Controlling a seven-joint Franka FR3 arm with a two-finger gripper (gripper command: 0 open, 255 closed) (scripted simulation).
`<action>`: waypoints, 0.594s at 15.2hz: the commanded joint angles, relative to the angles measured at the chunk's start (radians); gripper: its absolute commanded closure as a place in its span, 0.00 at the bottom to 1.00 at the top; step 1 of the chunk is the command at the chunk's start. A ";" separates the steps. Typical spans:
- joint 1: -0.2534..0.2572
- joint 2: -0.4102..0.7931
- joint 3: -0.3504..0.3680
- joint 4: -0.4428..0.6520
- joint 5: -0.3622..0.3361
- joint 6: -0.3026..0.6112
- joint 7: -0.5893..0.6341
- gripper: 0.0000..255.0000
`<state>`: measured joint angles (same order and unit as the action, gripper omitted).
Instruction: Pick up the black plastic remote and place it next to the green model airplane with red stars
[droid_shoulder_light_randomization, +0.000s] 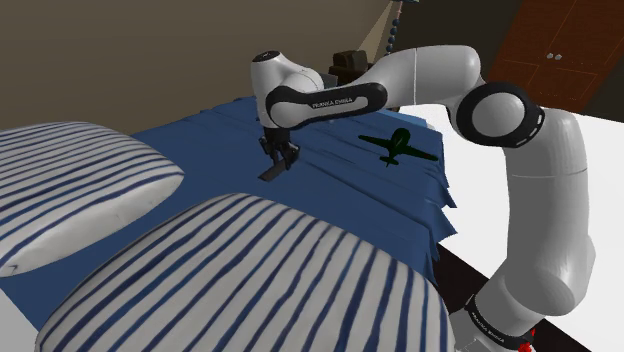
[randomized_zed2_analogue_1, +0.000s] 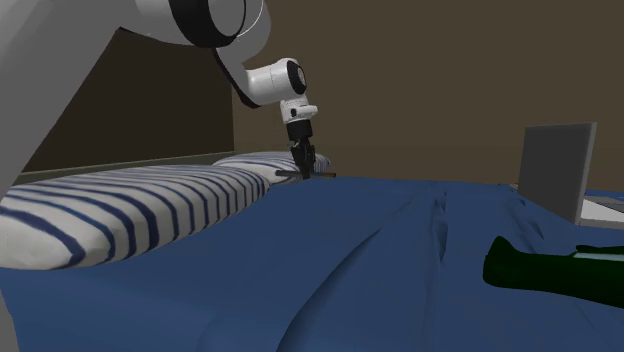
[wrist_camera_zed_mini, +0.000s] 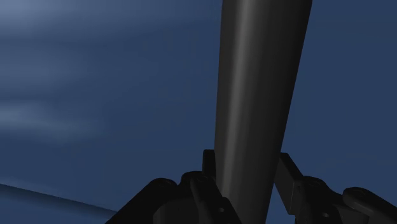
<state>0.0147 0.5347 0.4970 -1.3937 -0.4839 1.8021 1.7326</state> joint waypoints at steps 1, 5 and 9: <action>0.003 -0.004 0.002 0.024 0.004 -0.026 -0.009 1.00; 0.009 -0.010 0.005 0.069 0.010 -0.074 -0.023 1.00; 0.017 -0.011 0.006 0.121 0.014 -0.124 -0.038 1.00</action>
<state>0.0313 0.5279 0.5022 -1.2817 -0.4720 1.6911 1.6987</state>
